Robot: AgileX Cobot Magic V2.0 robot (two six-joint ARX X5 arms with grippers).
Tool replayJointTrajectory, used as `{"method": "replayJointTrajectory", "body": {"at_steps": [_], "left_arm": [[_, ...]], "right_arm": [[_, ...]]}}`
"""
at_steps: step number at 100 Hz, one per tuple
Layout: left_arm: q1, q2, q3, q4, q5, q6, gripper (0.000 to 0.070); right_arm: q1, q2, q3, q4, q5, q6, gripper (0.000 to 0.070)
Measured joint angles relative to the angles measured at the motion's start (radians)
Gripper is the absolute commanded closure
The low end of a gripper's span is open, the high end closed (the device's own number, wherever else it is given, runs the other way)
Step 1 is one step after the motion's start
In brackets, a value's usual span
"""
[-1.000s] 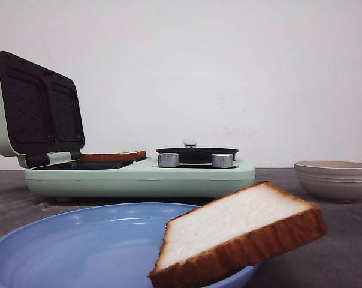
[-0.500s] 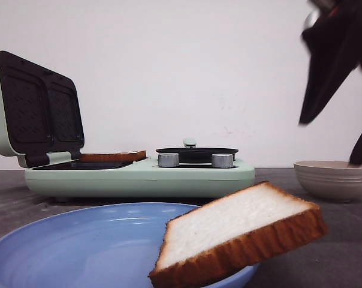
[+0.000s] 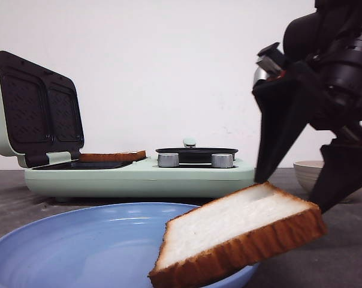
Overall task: Make breakfast with bread and shrimp
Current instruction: 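Grasp the remaining bread slice on the blue plate with the right gripper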
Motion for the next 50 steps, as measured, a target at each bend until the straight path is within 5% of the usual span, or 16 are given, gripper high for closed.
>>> {"method": "replayJointTrajectory", "body": {"at_steps": [50], "left_arm": [[-0.010,0.000,-0.001,0.000,0.000,0.015,0.0689]], "right_arm": [[0.037,0.024,0.000,0.067,0.051,0.071,0.0291]]}}
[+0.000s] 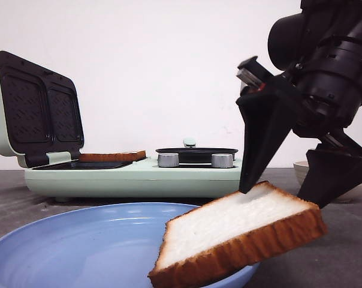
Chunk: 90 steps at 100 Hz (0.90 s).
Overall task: Make breakfast with bread and shrimp
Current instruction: 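Grasp the remaining bread slice on the blue plate with the right gripper, then carry the bread with the right gripper onto the other sandwich plate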
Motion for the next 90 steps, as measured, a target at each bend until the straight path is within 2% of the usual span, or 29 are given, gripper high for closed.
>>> {"method": "replayJointTrajectory", "body": {"at_steps": [4,17,51,66,70,83,90], "left_arm": [[0.000,0.000,0.000,0.000,0.000,0.000,0.0689],[0.000,0.000,0.000,0.000,0.000,0.000,0.0689],[-0.019,0.000,-0.001,0.006,0.000,0.000,0.0689],[-0.024,0.000,-0.001,0.011,0.000,0.000,0.0689],[-0.024,0.000,-0.001,0.011,0.000,0.000,0.0689],[-0.024,0.000,-0.001,0.012,0.000,0.000,0.0689],[-0.024,0.000,-0.001,0.012,0.000,0.000,0.0689]], "right_arm": [[0.000,0.000,0.000,0.001,0.000,0.002,0.0294],[0.005,0.000,0.000,0.001,0.000,0.009,0.0363],[0.009,0.001,0.000,0.021,-0.002,0.031,0.0368],[0.021,0.024,0.000,0.036,-0.021,0.042,0.0391],[0.027,0.034,0.000,0.036,-0.024,0.042,0.0438],[0.043,0.056,0.000,0.041,-0.023,0.046,0.0698],[0.048,0.056,0.000,0.055,-0.023,0.047,0.0700]]}}
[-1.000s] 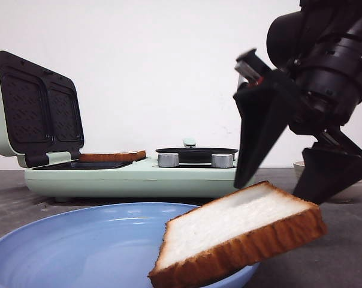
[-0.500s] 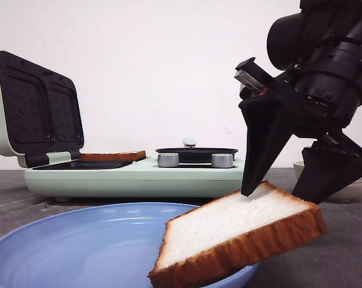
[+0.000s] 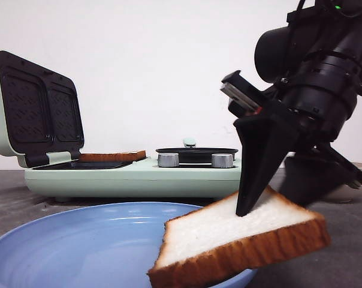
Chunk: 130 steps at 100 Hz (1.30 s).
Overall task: Make breakfast with bread and shrimp
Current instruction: 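Carry the bread with the right gripper onto the other sandwich plate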
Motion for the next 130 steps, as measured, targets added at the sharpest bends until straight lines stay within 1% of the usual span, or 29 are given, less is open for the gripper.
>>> {"method": "replayJointTrajectory", "body": {"at_steps": [21,35,53,72,80,90,109,116,130], "left_arm": [[0.000,0.000,0.000,-0.001,0.000,0.001,0.0689],[0.000,0.000,0.000,0.000,0.000,0.006,0.0689],[-0.002,0.000,0.000,-0.003,0.001,0.007,0.0689],[-0.002,0.000,0.000,-0.004,0.000,0.007,0.0689],[-0.002,0.000,0.000,-0.004,0.000,0.006,0.0689],[-0.002,0.000,0.000,-0.004,0.000,0.006,0.0689],[-0.002,0.000,0.000,-0.003,0.000,0.007,0.0689],[-0.002,0.000,0.000,-0.003,0.000,0.009,0.0689],[-0.002,0.000,0.000,-0.003,0.000,0.011,0.0689]], "right_arm": [[0.002,-0.010,0.001,-0.008,0.007,0.002,0.0700],[0.004,-0.039,0.027,-0.064,0.030,0.002,0.0700],[0.004,-0.089,0.112,-0.145,0.067,-0.009,0.0700],[0.003,-0.104,0.255,-0.169,0.068,-0.016,0.0700],[0.003,-0.104,0.318,-0.137,0.050,-0.016,0.0700],[0.003,-0.104,0.388,-0.034,0.029,-0.003,0.0700],[0.003,-0.030,0.514,0.198,-0.105,0.095,0.0700],[0.000,0.038,0.568,0.226,-0.132,0.124,0.0700],[-0.002,0.225,0.709,0.219,-0.199,0.153,0.0700]]}}
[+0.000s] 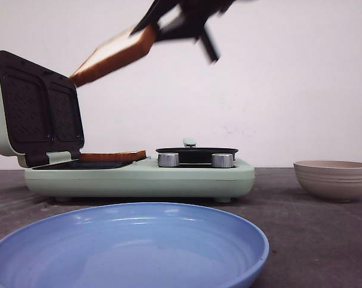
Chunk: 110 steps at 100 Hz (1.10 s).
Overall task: Make breakfast with bread and shrimp
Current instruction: 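Carry the bread with the right gripper onto the other sandwich plate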
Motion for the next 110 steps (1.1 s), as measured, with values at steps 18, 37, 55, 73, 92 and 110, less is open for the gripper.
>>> {"method": "replayJointTrajectory", "body": {"at_steps": [18,37,55,73,92,110], "left_arm": [[0.000,0.000,0.000,0.001,0.000,0.000,0.0689],[0.000,0.000,0.000,-0.004,0.000,0.000,0.0689],[0.000,0.000,0.000,-0.011,0.000,0.000,0.0689],[0.000,0.000,-0.001,-0.019,0.000,0.000,0.0689],[0.000,0.000,-0.001,-0.019,0.000,0.013,0.0689],[0.000,0.000,-0.001,-0.019,0.000,0.021,0.0689]], "right_arm": [[-0.002,0.232,0.207,-0.001,-0.050,0.050,0.0700],[-0.002,0.399,0.375,0.002,-0.147,0.121,0.0700],[-0.002,0.485,0.410,0.006,-0.169,0.175,0.0700],[-0.002,0.510,0.409,0.005,-0.173,0.204,0.0700],[-0.002,0.510,0.410,0.077,-0.188,0.250,0.0700],[-0.002,0.510,0.410,0.090,-0.196,0.285,0.0700]]}}
